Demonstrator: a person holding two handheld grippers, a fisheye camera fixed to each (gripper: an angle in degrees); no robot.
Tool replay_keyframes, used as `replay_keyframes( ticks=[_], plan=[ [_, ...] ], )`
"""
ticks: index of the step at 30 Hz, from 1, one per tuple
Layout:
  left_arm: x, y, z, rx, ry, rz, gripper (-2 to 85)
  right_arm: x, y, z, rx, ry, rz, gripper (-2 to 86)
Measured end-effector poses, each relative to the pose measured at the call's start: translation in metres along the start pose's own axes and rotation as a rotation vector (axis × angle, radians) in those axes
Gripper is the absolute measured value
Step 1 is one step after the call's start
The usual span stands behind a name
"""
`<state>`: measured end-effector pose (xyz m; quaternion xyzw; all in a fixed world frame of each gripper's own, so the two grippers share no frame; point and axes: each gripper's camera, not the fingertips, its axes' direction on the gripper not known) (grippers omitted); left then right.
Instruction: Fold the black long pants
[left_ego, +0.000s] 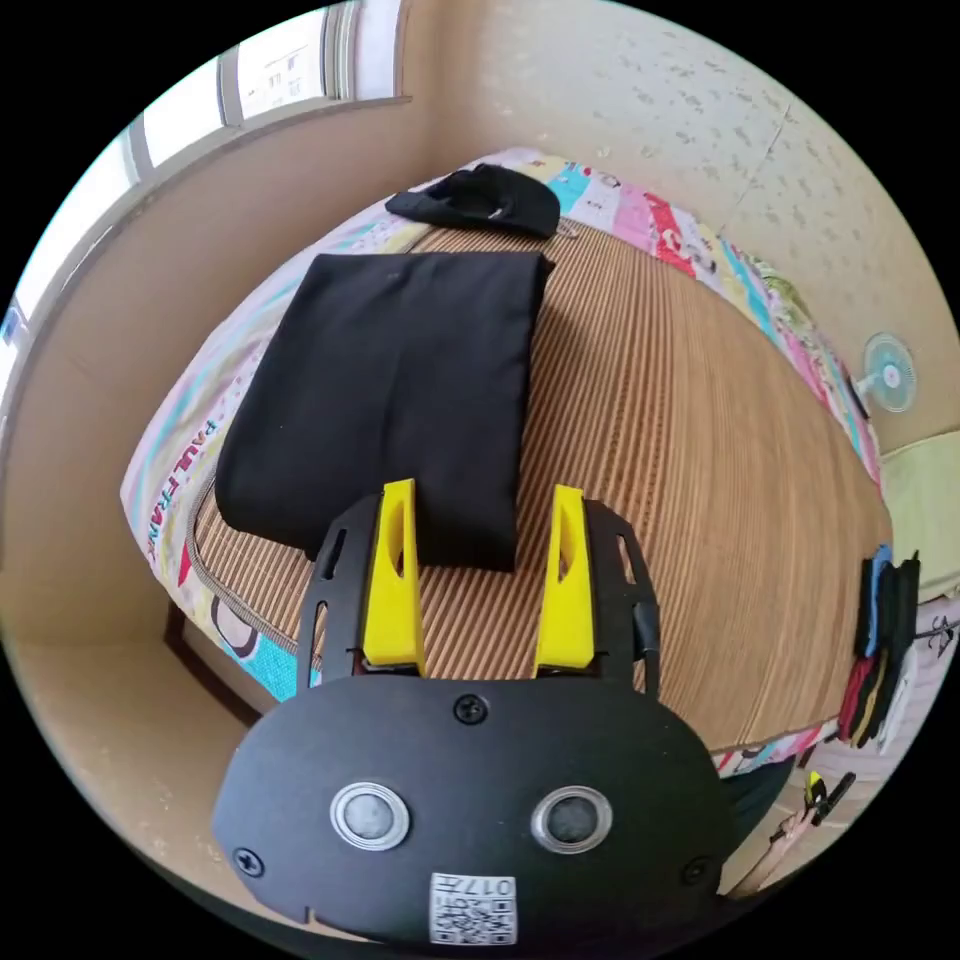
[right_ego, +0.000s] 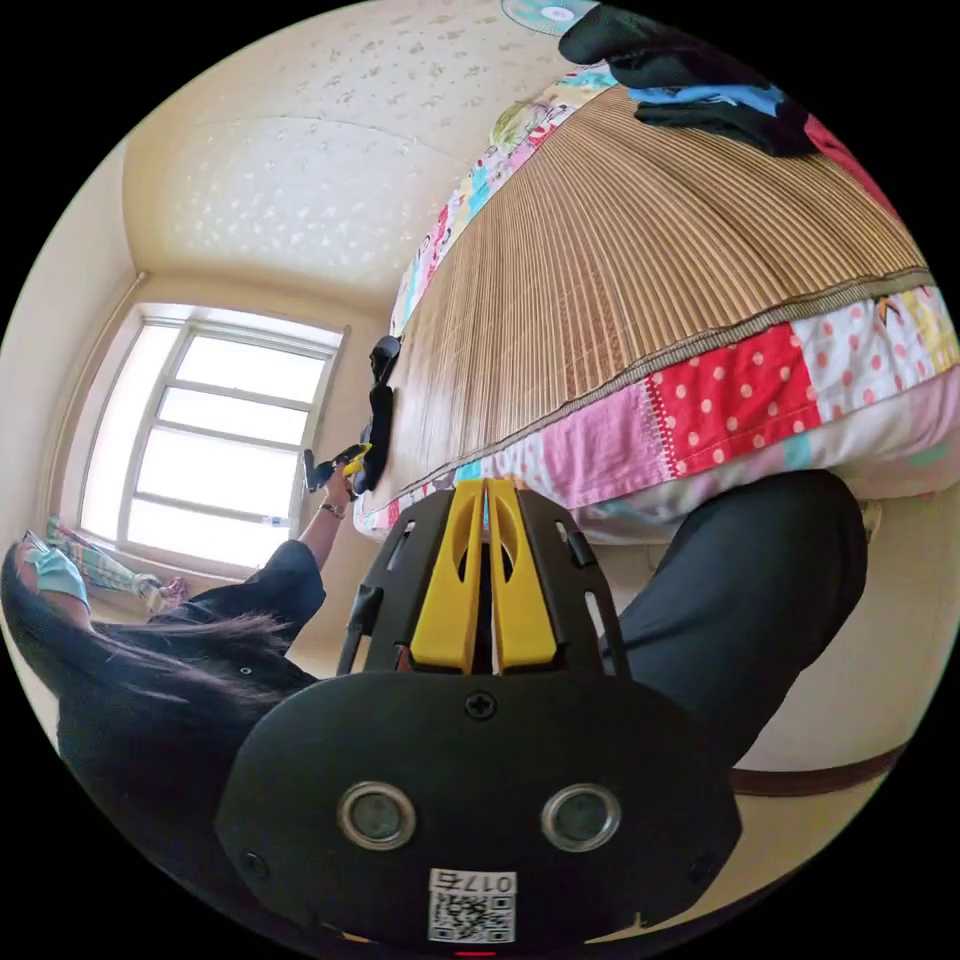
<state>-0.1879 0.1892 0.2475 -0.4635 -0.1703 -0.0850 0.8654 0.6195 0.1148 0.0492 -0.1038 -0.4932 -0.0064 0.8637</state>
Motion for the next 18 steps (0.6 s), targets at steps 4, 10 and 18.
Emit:
replay_keyframes(
  ticks=[4, 10, 18],
  plan=[
    [0.035, -0.004, -0.002, 0.013, -0.169, -0.026, 7.9, 0.012, 0.016, -0.014, 0.036, 0.015, 0.064, 0.4],
    [0.089, 0.035, -0.106, 0.240, 0.309, 0.129, 5.0, 0.024, 0.033, -0.036, 0.109, -0.053, 0.096, 0.2],
    [0.148, 0.073, -0.271, 0.413, 1.224, 0.361, 4.1, 0.001, 0.013, 0.010, 0.026, -0.083, -0.015, 0.4]
  ],
)
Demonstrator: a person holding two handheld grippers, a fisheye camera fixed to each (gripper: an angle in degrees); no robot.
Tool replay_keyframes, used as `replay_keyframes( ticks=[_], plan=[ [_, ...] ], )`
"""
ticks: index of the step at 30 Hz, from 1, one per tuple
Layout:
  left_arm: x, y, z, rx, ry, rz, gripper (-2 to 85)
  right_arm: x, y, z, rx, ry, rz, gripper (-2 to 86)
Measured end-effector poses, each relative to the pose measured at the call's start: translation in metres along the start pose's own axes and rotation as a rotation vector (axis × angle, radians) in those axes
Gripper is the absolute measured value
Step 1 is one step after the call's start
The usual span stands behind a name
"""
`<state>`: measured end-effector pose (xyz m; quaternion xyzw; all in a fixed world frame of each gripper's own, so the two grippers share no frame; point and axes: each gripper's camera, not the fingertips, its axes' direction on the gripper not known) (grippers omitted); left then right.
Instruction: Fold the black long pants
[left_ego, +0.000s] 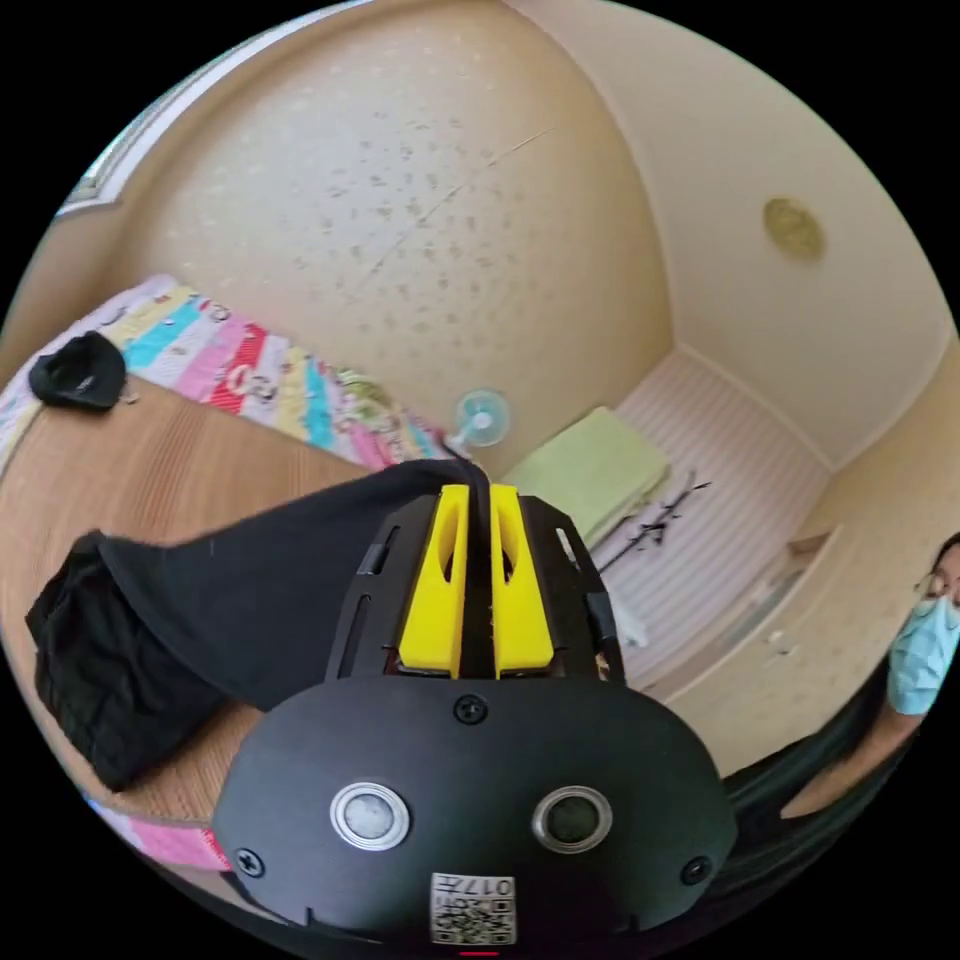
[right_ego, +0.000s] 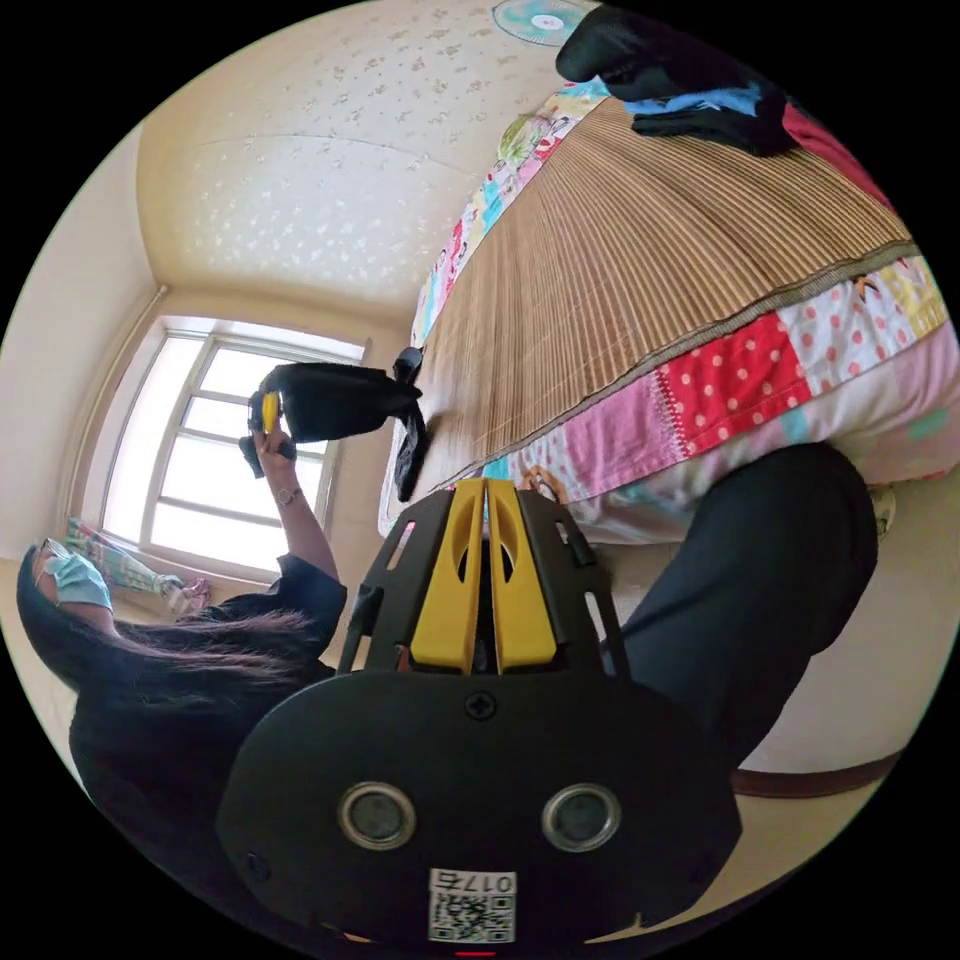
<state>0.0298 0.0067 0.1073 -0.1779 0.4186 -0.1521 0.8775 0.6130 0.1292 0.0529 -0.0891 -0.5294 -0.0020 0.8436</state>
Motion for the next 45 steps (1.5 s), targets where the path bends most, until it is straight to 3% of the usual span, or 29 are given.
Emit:
replay_keyframes(
  ticks=[5, 8, 10, 12, 16, 19, 24, 28, 30, 33, 37, 39, 41, 43, 45],
  plan=[
    [0.054, -0.042, -0.007, 0.134, 0.297, 0.074, 3.6, -0.009, -0.009, 0.037, -0.028, -0.095, -0.052, 0.4],
    [0.025, -0.050, -0.038, 0.317, 0.380, -0.122, 3.4, -0.006, -0.010, 0.046, 0.000, -0.164, -0.054, 0.4],
    [-0.003, -0.044, -0.063, 0.431, 0.288, -0.206, 3.6, -0.001, -0.009, 0.051, -0.007, -0.194, -0.040, 0.4],
    [-0.045, -0.021, -0.101, 0.525, -0.008, -0.300, 4.1, 0.007, -0.006, 0.059, -0.042, -0.189, -0.016, 0.3],
    [-0.132, 0.055, -0.145, 0.551, -0.360, -0.513, 4.9, 0.024, 0.003, 0.065, -0.066, -0.155, 0.022, 0.2],
    [-0.175, 0.132, -0.163, 0.425, -0.602, -0.589, 6.4, 0.044, 0.013, 0.067, -0.057, -0.184, 0.078, 0.2],
    [-0.104, 0.197, -0.116, 0.170, -0.889, -0.112, 6.6, 0.062, 0.022, 0.074, -0.050, -0.193, 0.122, 0.2],
    [-0.055, 0.169, -0.016, -0.144, -0.734, 0.172, 11.0, 0.063, 0.021, 0.089, -0.071, -0.209, 0.115, 0.2],
    [-0.039, 0.144, 0.072, -0.411, -0.507, 0.301, 14.2, 0.061, 0.020, 0.102, -0.092, -0.227, 0.102, 0.2],
    [-0.031, 0.139, 0.184, -0.675, -0.438, 0.465, 15.6, 0.053, 0.024, 0.112, -0.088, -0.262, 0.079, 0.3],
    [-0.051, 0.172, 0.298, -0.872, -0.766, 0.724, 13.9, 0.049, 0.040, 0.120, -0.081, -0.287, 0.072, 0.5],
    [-0.076, 0.194, 0.343, -1.006, -0.986, 0.844, 7.0, 0.052, 0.054, 0.121, -0.071, -0.308, 0.085, 0.7],
    [-0.077, 0.184, 0.344, -0.986, -0.985, 0.811, 5.4, 0.055, 0.064, 0.119, -0.064, -0.314, 0.089, 0.9],
    [-0.073, 0.141, 0.317, -0.881, -0.879, 0.596, 4.9, 0.057, 0.074, 0.116, -0.048, -0.297, 0.081, 1.3],
    [-0.065, 0.076, 0.243, -0.673, -0.607, 0.337, 4.7, 0.056, 0.083, 0.110, -0.018, -0.232, 0.062, 2.4]
  ],
)
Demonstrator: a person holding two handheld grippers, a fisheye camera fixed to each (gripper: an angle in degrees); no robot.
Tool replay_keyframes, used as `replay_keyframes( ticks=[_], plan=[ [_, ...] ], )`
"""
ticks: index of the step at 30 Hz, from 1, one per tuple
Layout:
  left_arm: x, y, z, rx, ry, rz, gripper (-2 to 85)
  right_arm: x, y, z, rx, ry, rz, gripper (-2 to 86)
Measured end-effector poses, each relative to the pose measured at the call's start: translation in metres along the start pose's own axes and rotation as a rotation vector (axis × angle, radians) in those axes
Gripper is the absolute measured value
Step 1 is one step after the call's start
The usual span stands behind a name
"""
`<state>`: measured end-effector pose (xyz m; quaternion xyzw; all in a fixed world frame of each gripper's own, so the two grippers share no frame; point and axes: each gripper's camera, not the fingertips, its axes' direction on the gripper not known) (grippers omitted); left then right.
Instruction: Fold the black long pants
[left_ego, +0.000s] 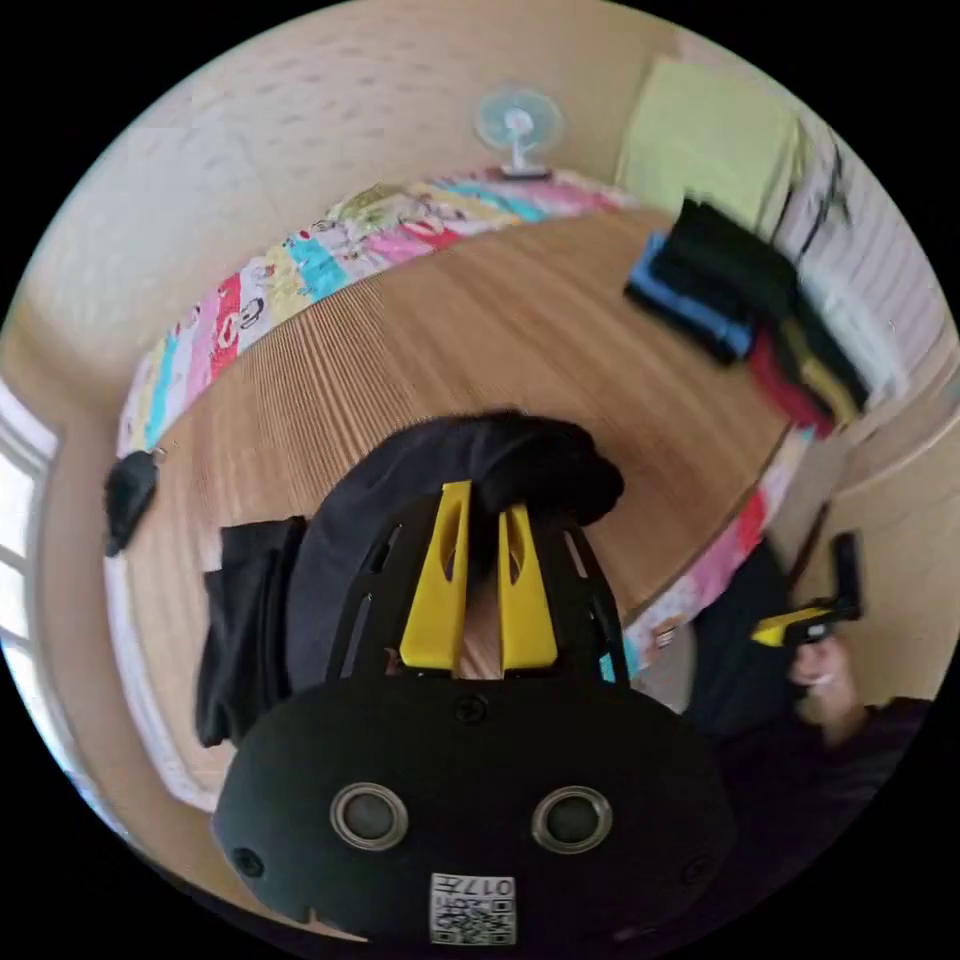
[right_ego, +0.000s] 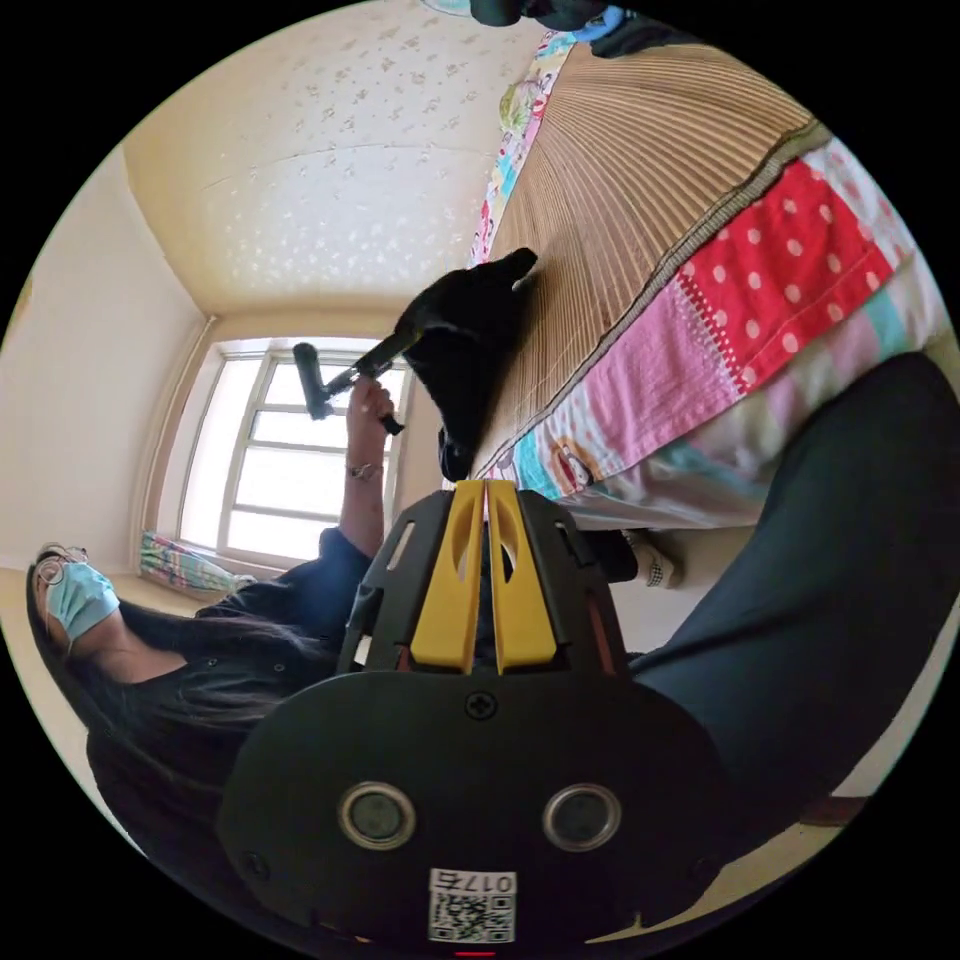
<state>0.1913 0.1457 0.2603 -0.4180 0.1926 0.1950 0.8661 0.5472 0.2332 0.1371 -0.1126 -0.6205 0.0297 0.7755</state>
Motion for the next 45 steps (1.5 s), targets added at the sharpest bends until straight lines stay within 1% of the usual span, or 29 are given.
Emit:
replay_keyframes(
  ticks=[1, 3, 4, 6, 7, 9, 10, 11, 12, 13, 14, 16, 17, 18, 20, 22, 23, 25, 26, 27, 28, 31, 33, 35, 38, 41, 42, 43, 45],
  plan=[
    [-0.011, 0.004, -0.022, 0.052, 0.076, -0.022, 4.6, -0.001, 0.002, -0.001, 0.011, 0.018, -0.010, 3.1],
    [-0.042, 0.024, -0.099, 0.236, 0.361, -0.020, 4.6, -0.015, 0.007, -0.003, 0.081, 0.076, -0.104, 8.3],
    [-0.046, 0.029, -0.118, 0.286, 0.427, -0.006, 4.6, -0.022, 0.009, -0.002, 0.095, 0.088, -0.140, 10.2],
    [-0.053, 0.051, -0.182, 0.461, 0.609, 0.067, 4.5, -0.063, 0.012, 0.007, 0.134, 0.140, -0.332, 14.8],
    [-0.053, 0.055, -0.196, 0.489, 0.644, 0.086, 4.5, -0.078, 0.014, 0.008, 0.161, 0.149, -0.392, 15.8],
    [-0.047, 0.074, -0.243, 0.569, 0.739, 0.187, 4.5, -0.140, 0.023, 0.007, 0.287, 0.133, -0.639, 19.8],
    [-0.045, 0.078, -0.252, 0.584, 0.757, 0.211, 4.5, -0.156, 0.024, 0.006, 0.313, 0.112, -0.695, 21.0],
    [-0.042, 0.084, -0.265, 0.595, 0.802, 0.233, 4.6, -0.189, 0.027, 0.003, 0.335, 0.031, -0.801, 23.5],
    [-0.038, 0.088, -0.273, 0.594, 0.843, 0.236, 4.6, -0.225, 0.033, 0.000, 0.306, -0.096, -0.946, 24.4],
    [-0.037, 0.090, -0.276, 0.592, 0.858, 0.235, 4.6, -0.243, 0.038, 0.000, 0.286, -0.157, -1.024, 24.8],
    [-0.032, 0.093, -0.280, 0.592, 0.866, 0.247, 4.7, -0.277, 0.052, 0.004, 0.258, -0.219, -1.144, 23.7],
    [-0.027, 0.093, -0.281, 0.576, 0.866, 0.268, 4.8, -0.320, 0.076, 0.019, 0.248, -0.153, -1.226, 19.2],
    [-0.027, 0.091, -0.278, 0.561, 0.862, 0.259, 4.9, -0.343, 0.092, 0.033, 0.212, -0.095, -1.288, 14.6],
    [-0.030, 0.088, -0.272, 0.549, 0.852, 0.233, 5.2, -0.361, 0.101, 0.048, 0.190, -0.020, -1.277, 9.4],
    [-0.043, 0.081, -0.262, 0.535, 0.788, 0.181, 6.0, -0.373, 0.101, 0.063, 0.225, 0.064, -1.138, 8.5],
    [-0.069, 0.078, -0.246, 0.527, 0.671, 0.141, 8.1, -0.368, 0.094, 0.066, 0.311, 0.045, -0.992, 7.9],
    [-0.095, 0.081, -0.226, 0.480, 0.666, 0.044, 10.2, -0.356, 0.084, 0.064, 0.358, -0.006, -0.900, 7.8],
    [-0.137, 0.104, -0.188, 0.442, 0.836, -0.104, 12.5, -0.335, 0.068, 0.064, 0.406, -0.074, -0.764, 7.7],
    [-0.158, 0.132, -0.163, 0.481, 0.985, -0.159, 12.4, -0.326, 0.065, 0.065, 0.444, -0.071, -0.731, 7.6],
    [-0.169, 0.165, -0.141, 0.541, 1.063, -0.203, 10.4, -0.325, 0.070, 0.069, 0.477, -0.014, -0.743, 7.6],
    [-0.170, 0.181, -0.131, 0.559, 1.067, -0.220, 9.5, -0.326, 0.074, 0.072, 0.492, 0.014, -0.745, 7.6],
    [-0.155, 0.247, -0.094, 0.532, 0.951, -0.334, 14.6, -0.328, 0.088, 0.091, 0.551, 0.103, -0.714, 7.6],
    [-0.133, 0.272, -0.088, 0.611, 0.986, -0.344, 16.6, -0.327, 0.091, 0.115, 0.525, 0.104, -0.675, 7.7],
    [-0.123, 0.274, -0.090, 0.679, 1.038, -0.371, 16.7, -0.325, 0.096, 0.137, 0.488, 0.090, -0.649, 7.8],
    [-0.121, 0.263, -0.091, 0.724, 1.046, -0.460, 16.8, -0.325, 0.114, 0.173, 0.394, 0.083, -0.641, 7.9],
    [-0.125, 0.271, -0.088, 0.778, 1.078, -0.591, 11.8, -0.318, 0.126, 0.192, 0.269, -0.009, -0.592, 7.9],
    [-0.125, 0.278, -0.093, 0.791, 1.035, -0.607, 9.4, -0.310, 0.124, 0.187, 0.238, -0.077, -0.532, 7.5],
    [-0.124, 0.279, -0.098, 0.795, 1.009, -0.580, 8.8, -0.306, 0.122, 0.183, 0.229, -0.107, -0.500, 7.1],
    [-0.125, 0.293, -0.123, 0.850, 0.968, -0.442, 7.0, -0.290, 0.114, 0.153, 0.227, -0.262, -0.415, 6.1]
  ],
)
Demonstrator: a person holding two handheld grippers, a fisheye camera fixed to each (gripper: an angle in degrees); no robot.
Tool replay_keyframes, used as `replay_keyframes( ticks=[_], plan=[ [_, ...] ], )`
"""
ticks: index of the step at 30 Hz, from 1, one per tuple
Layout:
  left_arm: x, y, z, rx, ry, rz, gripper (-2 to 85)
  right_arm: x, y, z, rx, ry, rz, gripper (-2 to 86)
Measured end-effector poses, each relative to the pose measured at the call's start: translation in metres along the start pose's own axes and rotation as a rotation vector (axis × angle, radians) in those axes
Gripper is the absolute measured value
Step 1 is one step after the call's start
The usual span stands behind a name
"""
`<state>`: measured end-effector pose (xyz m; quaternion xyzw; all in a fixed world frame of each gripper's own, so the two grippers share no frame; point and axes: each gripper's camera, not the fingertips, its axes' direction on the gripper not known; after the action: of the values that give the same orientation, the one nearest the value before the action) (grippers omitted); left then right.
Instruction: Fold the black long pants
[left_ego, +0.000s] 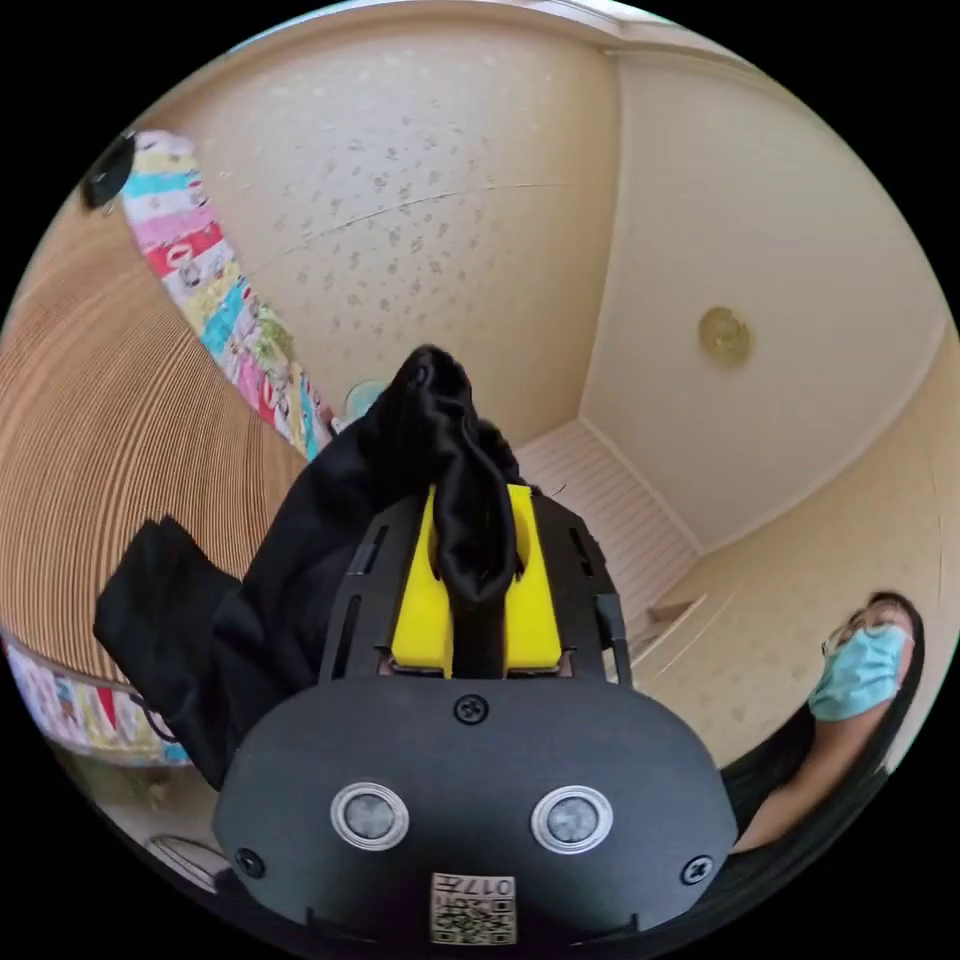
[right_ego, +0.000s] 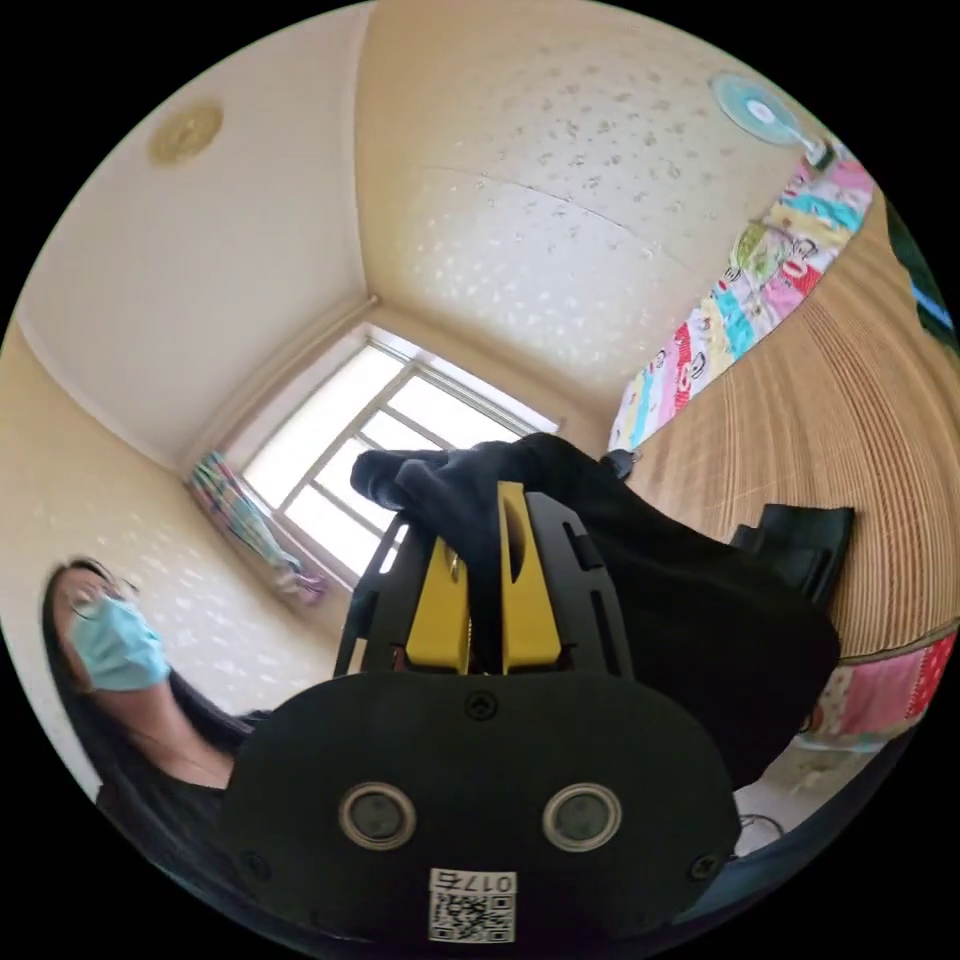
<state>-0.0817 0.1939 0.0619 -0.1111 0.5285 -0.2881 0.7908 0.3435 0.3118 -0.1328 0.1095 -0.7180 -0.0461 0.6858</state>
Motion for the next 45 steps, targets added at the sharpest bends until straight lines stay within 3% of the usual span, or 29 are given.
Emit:
replay_keyframes(
  ticks=[3, 7, 9, 14, 18, 21, 24, 28, 34, 37, 40, 42, 44, 45],
  plan=[
    [0.023, -0.012, -0.022, -0.049, 0.200, 0.088, 6.4, -0.028, -0.015, -0.036, 0.041, -0.061, -0.073, 5.7],
    [0.103, -0.039, -0.032, -0.131, 0.217, 0.347, 6.1, -0.143, -0.029, -0.033, 0.004, -0.007, -0.431, 5.5],
    [0.191, -0.053, -0.042, -0.136, 0.108, 0.578, 5.9, -0.236, -0.026, -0.024, 0.060, 0.091, -0.677, 5.4],
    [0.372, -0.058, -0.051, -0.020, -0.202, 0.975, 5.1, -0.401, -0.027, -0.015, 0.143, 0.134, -1.046, 5.5],
    [0.483, -0.077, -0.028, 0.014, -0.392, 1.099, 5.3, -0.509, -0.055, 0.003, 0.043, 0.257, -1.274, 5.6],
    [0.530, -0.079, 0.002, 0.053, -0.560, 1.143, 5.2, -0.548, -0.109, 0.015, -0.122, 0.249, -1.151, 5.6],
    [0.548, -0.062, 0.018, 0.105, -0.539, 1.172, 5.0, -0.546, -0.132, 0.011, -0.087, 0.150, -1.004, 5.6],
    [0.531, -0.036, 0.032, 0.129, -0.536, 1.158, 5.3, -0.522, -0.112, 0.009, -0.002, 0.213, -1.013, 5.6],
    [0.428, -0.024, 0.079, 0.197, -0.627, 1.087, 5.6, -0.417, -0.138, 0.038, 0.008, 0.267, -0.879, 5.4],
    [0.355, -0.074, 0.137, 0.167, -0.747, 0.999, 5.9, -0.334, -0.221, 0.081, 0.004, 0.323, -0.721, 5.5],
    [0.260, -0.193, 0.236, 0.072, -0.985, 0.889, 7.9, -0.240, -0.348, 0.157, 0.039, 0.438, -0.614, 6.3],
    [0.163, -0.284, 0.295, -0.071, -1.172, 0.728, 10.3, -0.158, -0.431, 0.219, 0.091, 0.660, -0.652, 7.6],
    [0.088, -0.309, 0.303, -0.087, -1.250, 0.561, 10.9, -0.078, -0.458, 0.234, 0.130, 0.763, -0.453, 7.7],
    [0.040, -0.304, 0.298, -0.073, -1.185, 0.508, 10.3, -0.026, -0.457, 0.237, 0.116, 0.713, -0.412, 7.3]
  ],
)
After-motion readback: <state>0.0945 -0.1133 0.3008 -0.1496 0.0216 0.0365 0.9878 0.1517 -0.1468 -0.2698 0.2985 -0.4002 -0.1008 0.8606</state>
